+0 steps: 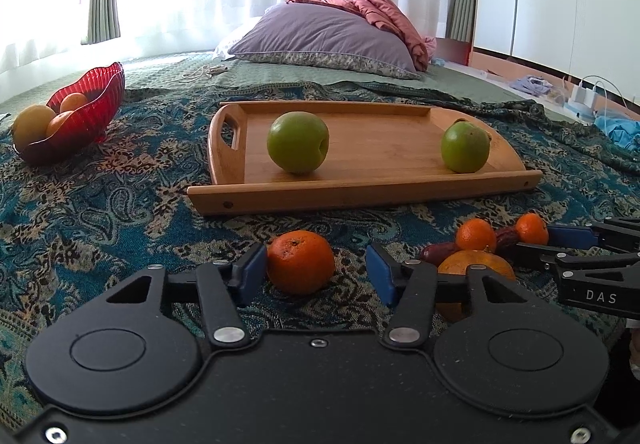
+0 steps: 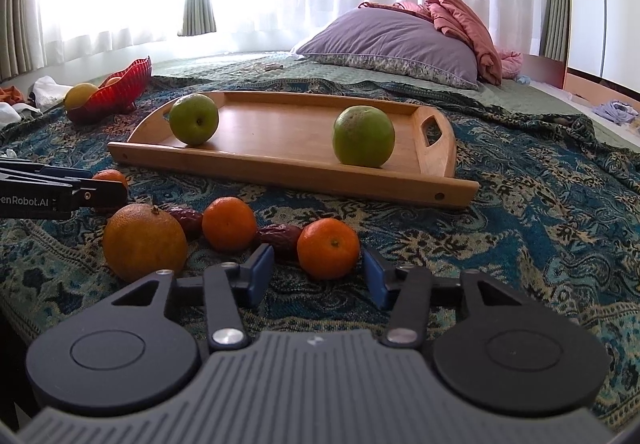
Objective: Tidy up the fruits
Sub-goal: 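Grasp a tangerine with the left tool while the right tool grasps another tangerine, then carry both held tangerines over the wooden tray and lower them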
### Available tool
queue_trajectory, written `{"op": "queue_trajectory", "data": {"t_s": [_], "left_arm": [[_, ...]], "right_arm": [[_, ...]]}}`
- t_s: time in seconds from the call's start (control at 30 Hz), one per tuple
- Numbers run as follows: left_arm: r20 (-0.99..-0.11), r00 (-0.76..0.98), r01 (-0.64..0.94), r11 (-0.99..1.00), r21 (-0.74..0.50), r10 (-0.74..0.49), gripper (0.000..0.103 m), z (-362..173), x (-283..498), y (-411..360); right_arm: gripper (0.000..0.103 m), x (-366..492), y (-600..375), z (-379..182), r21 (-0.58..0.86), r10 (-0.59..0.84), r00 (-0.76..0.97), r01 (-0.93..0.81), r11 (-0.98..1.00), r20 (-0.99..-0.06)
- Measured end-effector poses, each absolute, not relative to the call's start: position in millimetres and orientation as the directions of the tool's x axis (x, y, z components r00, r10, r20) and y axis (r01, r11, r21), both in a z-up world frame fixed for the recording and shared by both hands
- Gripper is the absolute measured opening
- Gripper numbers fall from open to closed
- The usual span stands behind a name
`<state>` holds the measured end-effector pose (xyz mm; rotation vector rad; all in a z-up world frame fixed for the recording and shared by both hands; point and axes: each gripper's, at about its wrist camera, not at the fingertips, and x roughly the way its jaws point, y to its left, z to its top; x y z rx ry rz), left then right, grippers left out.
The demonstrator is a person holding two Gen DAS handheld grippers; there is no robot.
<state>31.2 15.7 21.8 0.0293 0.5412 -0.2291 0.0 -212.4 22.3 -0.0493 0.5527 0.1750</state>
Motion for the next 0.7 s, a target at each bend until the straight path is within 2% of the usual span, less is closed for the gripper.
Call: {"op": "queue_trajectory", "data": {"t_s": [0.1,0.17,0.33,0.5,0.7], "left_arm": [[-0.508,0.838,0.218,0.976,-0.02,-0.198,0.043,22.7,29.9,15.3],[-0.503,0.842,0.209,0.978,-0.027,-0.194,0.034,23.7,29.7,17.2],[-0.478,0.861,0.174,0.984,-0.045,-0.174,0.02,28.5,28.6,23.5],[-0.476,0.864,0.169,0.985,-0.039,-0.167,0.019,31.1,30.5,23.2],[-0.473,0.866,0.184,0.983,-0.006,-0.165,0.025,23.6,27.0,16.2]], "right_arm": [[0.052,-0.2,-211.5,22.1,-0.003,0.147,0.839,-0.175,0.985,-0.524],[0.05,-0.4,-211.6,22.2,-0.004,0.144,0.84,-0.172,0.985,-0.523],[0.038,-0.7,-215.0,25.5,-0.004,0.129,0.842,-0.154,0.988,-0.524],[0.038,-2.4,-218.2,28.5,0.001,0.121,0.851,-0.14,0.99,-0.511],[0.038,-4.4,-219.0,31.6,0.002,0.114,0.858,-0.131,0.991,-0.501]]}}
